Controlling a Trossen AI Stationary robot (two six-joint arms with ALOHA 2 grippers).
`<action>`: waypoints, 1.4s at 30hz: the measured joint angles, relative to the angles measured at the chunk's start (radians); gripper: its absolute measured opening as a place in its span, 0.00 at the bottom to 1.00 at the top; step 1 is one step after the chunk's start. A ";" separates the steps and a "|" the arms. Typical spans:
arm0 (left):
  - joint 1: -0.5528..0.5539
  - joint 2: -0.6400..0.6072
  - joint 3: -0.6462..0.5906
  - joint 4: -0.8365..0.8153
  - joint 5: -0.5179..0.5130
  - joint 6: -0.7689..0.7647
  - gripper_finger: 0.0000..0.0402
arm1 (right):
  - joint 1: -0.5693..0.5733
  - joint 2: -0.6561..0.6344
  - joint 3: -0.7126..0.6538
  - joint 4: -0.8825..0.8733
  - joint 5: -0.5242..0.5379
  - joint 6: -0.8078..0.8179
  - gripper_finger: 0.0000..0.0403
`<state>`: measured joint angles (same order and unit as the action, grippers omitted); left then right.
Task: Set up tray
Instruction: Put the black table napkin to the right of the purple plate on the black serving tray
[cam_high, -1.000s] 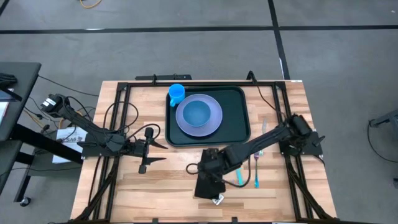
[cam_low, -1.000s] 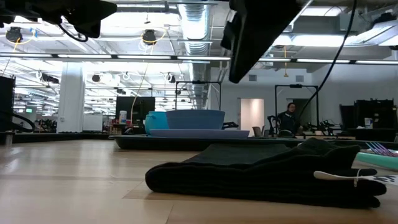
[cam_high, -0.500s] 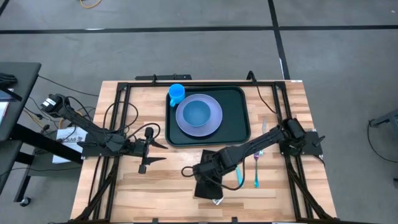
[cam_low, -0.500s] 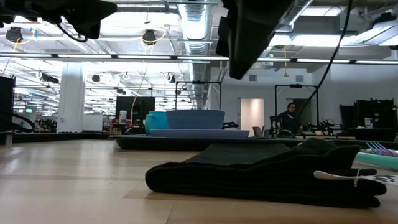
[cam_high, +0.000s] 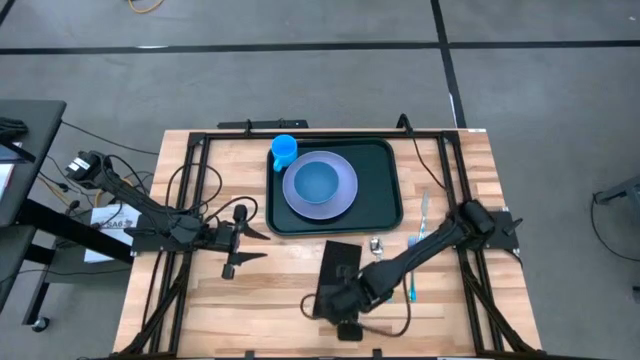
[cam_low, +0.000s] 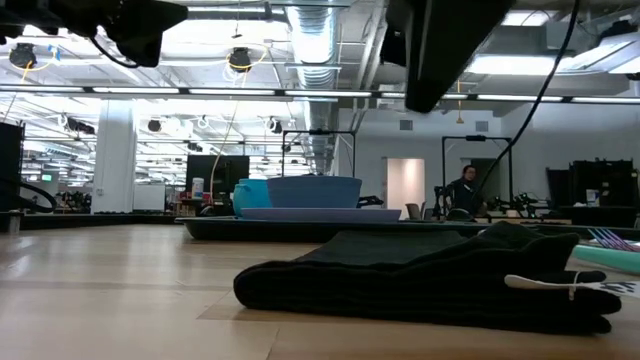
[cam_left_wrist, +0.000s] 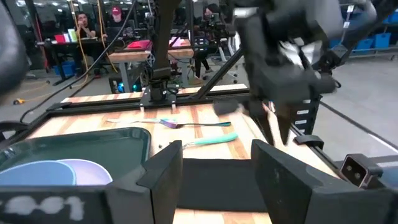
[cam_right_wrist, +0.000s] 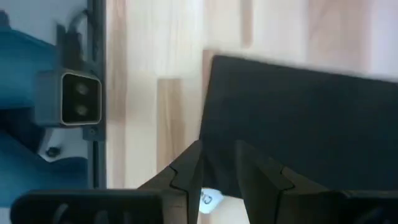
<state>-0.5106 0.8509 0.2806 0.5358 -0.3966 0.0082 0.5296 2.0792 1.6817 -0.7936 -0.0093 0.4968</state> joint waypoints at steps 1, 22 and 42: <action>0.000 0.000 0.000 0.000 0.008 -0.011 0.45 | 0.007 0.013 -0.002 0.003 0.000 0.007 0.22; -0.001 0.000 0.000 -0.004 0.127 -0.054 0.45 | 0.031 0.301 0.282 -0.213 -0.016 0.020 0.43; -0.001 0.000 0.001 -0.007 0.126 -0.051 0.45 | 0.010 0.372 0.282 -0.238 -0.019 0.074 0.29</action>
<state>-0.5118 0.8509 0.2813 0.5290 -0.2710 -0.0429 0.5400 2.4508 1.9635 -1.0316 -0.0286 0.5711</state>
